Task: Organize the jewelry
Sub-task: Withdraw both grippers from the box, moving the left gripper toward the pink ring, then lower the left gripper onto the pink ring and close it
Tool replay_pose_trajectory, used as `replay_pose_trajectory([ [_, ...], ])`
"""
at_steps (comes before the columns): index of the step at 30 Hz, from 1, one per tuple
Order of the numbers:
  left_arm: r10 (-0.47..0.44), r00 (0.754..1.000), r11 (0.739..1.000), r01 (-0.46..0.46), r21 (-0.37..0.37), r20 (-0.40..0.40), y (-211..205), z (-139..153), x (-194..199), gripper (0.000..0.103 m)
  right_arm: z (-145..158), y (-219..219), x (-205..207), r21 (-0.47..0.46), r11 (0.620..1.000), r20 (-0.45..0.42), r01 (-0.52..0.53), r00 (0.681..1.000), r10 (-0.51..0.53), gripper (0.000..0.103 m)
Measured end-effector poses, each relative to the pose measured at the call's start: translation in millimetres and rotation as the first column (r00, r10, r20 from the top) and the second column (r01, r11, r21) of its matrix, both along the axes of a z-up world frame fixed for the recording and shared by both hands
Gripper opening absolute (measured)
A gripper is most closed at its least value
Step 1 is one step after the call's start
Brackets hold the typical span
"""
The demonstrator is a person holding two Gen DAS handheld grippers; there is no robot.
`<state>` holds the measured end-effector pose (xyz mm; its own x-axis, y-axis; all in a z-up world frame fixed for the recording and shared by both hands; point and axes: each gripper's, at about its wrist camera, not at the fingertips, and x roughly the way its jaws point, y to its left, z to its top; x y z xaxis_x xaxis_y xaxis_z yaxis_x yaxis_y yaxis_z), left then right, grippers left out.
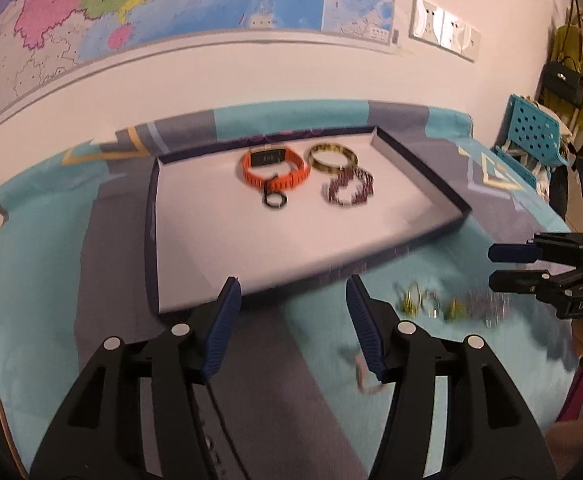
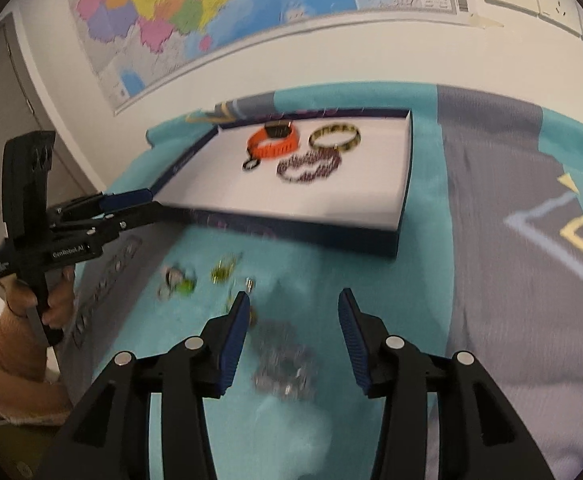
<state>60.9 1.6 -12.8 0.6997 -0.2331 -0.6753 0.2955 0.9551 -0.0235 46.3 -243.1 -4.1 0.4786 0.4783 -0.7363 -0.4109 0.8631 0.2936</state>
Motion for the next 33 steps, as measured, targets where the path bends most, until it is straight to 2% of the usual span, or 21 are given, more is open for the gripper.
replay_pose_trajectory([
  [3, -0.027, 1.0, 0.999, 0.028, 0.021, -0.01, 0, -6, -14, 0.054, -5, 1, -8, -0.009, 1.0, -0.01, -0.015, 1.0, 0.015, 0.049],
  [9, -0.12, 0.992, 0.992, 0.122, 0.044, -0.043, -15, -21, -35, 0.054, -12, 2, -18, -0.038, 0.999, -0.015, -0.01, 1.0, 0.009, 0.052],
  [17, -0.172, 0.982, 0.982, 0.177, 0.059, -0.074, -35, -36, -34, 0.053, -15, 5, -24, -0.048, 0.999, -0.004, 0.003, 1.0, -0.003, 0.058],
  [25, -0.174, 0.98, 0.982, 0.18, 0.055, -0.095, -40, -40, -27, 0.036, -15, 9, -25, -0.057, 0.998, 0.008, 0.002, 1.0, -0.002, 0.063],
  [27, -0.183, 0.978, 0.981, 0.188, 0.045, -0.097, -40, -40, -28, 0.021, -15, 8, -24, -0.055, 0.998, 0.008, 0.003, 1.0, -0.002, 0.063],
  [33, -0.175, 0.979, 0.983, 0.179, 0.03, -0.101, -38, -40, -33, 0.02, -15, 9, -25, -0.062, 0.998, 0.014, 0.0, 1.0, 0.001, 0.063],
])
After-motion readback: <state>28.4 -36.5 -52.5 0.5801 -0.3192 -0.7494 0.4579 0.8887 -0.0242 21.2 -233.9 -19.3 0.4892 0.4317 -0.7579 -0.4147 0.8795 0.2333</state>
